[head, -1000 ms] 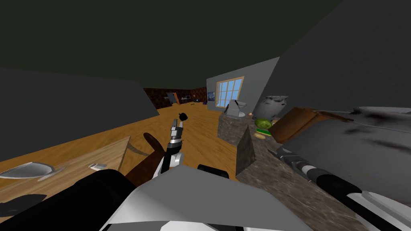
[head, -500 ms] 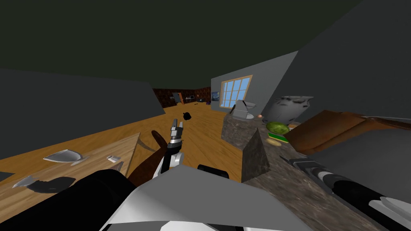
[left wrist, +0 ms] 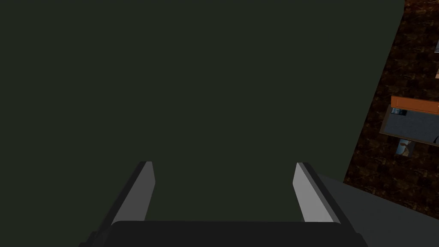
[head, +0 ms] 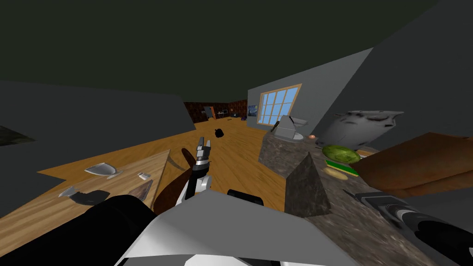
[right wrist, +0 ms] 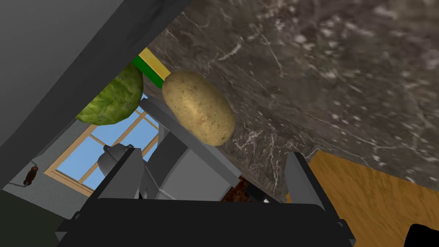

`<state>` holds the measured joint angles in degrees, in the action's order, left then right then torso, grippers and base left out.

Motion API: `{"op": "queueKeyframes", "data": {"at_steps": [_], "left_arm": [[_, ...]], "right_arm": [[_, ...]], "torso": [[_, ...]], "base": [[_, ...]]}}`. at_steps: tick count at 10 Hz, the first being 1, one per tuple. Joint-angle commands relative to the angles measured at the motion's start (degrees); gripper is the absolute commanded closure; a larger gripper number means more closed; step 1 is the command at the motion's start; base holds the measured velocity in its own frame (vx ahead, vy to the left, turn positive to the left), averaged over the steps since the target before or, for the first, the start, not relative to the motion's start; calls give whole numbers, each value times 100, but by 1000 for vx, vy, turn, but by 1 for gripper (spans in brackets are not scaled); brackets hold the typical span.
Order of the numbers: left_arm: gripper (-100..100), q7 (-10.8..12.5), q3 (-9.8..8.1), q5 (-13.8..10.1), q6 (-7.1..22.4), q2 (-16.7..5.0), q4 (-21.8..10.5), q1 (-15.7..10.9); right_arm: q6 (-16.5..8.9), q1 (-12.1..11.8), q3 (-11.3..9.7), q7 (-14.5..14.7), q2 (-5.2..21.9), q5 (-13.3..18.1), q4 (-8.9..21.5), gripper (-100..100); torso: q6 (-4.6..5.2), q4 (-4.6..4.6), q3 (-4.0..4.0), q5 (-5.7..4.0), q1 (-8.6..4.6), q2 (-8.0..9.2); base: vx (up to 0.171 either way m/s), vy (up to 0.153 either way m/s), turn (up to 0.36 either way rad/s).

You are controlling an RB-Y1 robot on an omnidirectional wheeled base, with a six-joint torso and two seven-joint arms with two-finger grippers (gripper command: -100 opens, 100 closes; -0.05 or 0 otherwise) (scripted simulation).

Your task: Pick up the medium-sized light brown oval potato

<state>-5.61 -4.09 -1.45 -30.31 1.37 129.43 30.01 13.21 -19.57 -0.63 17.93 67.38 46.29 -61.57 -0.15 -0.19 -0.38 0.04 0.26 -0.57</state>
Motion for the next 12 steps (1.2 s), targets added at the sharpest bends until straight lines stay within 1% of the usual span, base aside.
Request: {"op": "queueKeyframes", "data": {"at_steps": [1, 2, 3, 4, 5, 8, 9, 11, 12], "left_arm": [[0, 0, 0, 0, 0, 0, 0, 0], [0, 0, -1, 0, 0, 0, 0, 1], [0, 0, 0, 0, 0, 0, 0, 0], [0, 0, -1, 0, 0, 0, 0, 1], [0, 0, 0, 0, 0, 0, 0, 0], [0, 0, -1, 0, 0, 0, 0, 0], [0, 0, -1, 0, 0, 0, 0, 1], [0, 0, -1, 0, 0, -1, 0, 1], [0, 0, -1, 0, 0, -1, 0, 1]], "right_arm": [[16, 107, -43, 60, 44, 109, 286, -100], [-62, 126, -126, 69, 150, 262, 474, -100], [-62, 126, -126, 69, 150, 262, 557, -100], [-134, 141, -208, 75, 241, 406, 772, -100], [-134, 141, -208, 75, 241, 406, 772, -100], [-304, 166, -447, 86, 409, 772, 1301, -100], [-304, 166, -447, 86, 409, 772, 1301, -100], [-369, 164, -591, 91, 417, 947, 1535, -100], [-389, 148, -717, 94, 338, 1051, 1660, -100]], "torso": [[0, 0, 0, 0, 0, 0], [5, -1, -1, -1, -7, 0], [2, -1, -1, -2, -8, -1], [6, 0, 2, -3, -12, 4], [1, 1, 3, -3, -12, 6], [2, -1, -1, -4, -13, 0], [3, -2, -6, -2, -11, -9], [4, -1, -2, -4, -18, -3], [3, -2, -4, -6, -20, -5]], "base": [[67, 57, 82], [65, 56, 125], [50, 45, 68], [47, 49, 176], [45, 35, 66], [75, 47, 172], [85, 35, 39], [78, 24, 123], [123, 5, 194]]}}
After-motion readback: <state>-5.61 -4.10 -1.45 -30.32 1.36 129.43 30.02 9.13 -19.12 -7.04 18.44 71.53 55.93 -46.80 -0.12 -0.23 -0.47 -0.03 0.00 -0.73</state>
